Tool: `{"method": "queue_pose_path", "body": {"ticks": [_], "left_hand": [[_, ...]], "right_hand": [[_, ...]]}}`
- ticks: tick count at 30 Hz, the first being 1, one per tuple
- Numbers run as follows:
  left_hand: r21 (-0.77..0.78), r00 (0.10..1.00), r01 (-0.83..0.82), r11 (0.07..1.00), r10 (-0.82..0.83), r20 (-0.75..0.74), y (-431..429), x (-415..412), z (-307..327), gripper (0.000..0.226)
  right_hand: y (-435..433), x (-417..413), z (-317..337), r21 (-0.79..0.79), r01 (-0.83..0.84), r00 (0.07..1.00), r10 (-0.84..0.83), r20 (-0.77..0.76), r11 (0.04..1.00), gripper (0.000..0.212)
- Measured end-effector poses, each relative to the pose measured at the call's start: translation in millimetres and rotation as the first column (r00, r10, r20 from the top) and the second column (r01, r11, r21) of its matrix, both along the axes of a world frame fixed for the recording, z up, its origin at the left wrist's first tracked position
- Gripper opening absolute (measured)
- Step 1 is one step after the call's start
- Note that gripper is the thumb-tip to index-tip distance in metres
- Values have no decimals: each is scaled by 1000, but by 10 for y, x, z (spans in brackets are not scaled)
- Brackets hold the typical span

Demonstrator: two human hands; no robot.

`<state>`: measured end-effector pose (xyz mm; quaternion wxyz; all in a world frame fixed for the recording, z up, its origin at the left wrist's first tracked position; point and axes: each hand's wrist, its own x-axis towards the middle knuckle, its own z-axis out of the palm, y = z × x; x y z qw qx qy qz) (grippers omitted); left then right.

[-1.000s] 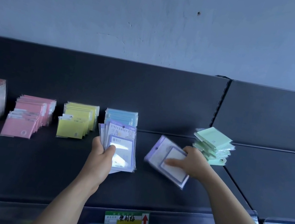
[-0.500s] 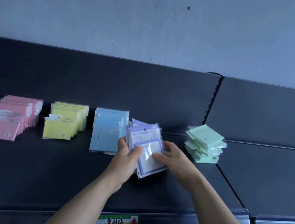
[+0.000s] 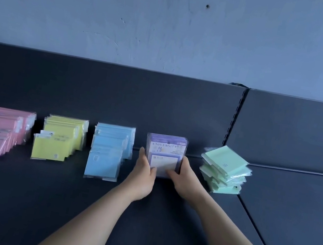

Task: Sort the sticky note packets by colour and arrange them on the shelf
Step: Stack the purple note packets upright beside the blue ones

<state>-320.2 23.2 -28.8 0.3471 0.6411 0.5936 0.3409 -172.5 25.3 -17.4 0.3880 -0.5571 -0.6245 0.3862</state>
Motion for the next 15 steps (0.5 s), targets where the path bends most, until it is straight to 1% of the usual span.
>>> {"method": "queue_pose_path", "body": {"ticks": [3,6,9,13,15], "left_hand": [[74,991,-132,988,133,-12,91,34,32,56],[135,976,-218,967,217,22,220,68,94,41],[141,977,-213,967,214,5,353,87,87,34],[122,985,-166,979,170,-28,495,115,43,43],[109,987,-156,982,160,-26,510,129,11,44]], "right_hand": [[156,-7,-5,11,58,997,-59,40,998,31],[329,-18,7,31,88,993,-90,75,996,25],[456,-34,9,32,88,995,-90,52,996,29],[542,-69,-17,-1,82,997,-82,-1,997,39],[567,-56,-75,-14,67,998,-67,-20,998,45]]}}
